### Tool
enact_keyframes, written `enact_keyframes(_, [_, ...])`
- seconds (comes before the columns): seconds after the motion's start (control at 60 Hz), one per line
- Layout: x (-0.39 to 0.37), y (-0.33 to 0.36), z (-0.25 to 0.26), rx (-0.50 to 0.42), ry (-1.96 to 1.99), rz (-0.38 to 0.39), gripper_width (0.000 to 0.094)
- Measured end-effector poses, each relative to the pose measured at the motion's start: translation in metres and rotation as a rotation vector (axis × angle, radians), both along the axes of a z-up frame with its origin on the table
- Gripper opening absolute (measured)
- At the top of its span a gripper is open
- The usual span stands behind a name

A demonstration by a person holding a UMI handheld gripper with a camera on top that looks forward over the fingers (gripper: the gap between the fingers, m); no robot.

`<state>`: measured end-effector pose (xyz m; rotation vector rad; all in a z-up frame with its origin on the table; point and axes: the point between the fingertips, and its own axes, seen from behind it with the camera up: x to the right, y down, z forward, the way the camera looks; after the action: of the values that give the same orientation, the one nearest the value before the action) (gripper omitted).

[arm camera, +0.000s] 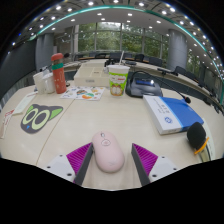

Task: Arrange mouse

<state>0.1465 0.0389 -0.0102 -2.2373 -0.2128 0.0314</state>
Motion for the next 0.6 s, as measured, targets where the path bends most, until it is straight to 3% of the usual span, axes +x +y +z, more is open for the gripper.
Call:
enact_keyframes(0.1, [-0.002, 0.015, -0.001, 0.003, 0.017, -0.01, 0.0667])
enact_keyframes(0.183, [-0.006, 0.022, -0.002, 0.005, 0.023, -0.012, 0.0481])
enact_keyframes(0.383, [-0.005, 0.023, -0.001, 0.014, -0.019, -0.027, 0.039])
enact_keyframes(0.6, [-0.001, 0.022, 0.018, 0.016, -0.012, -0.128, 0.0345])
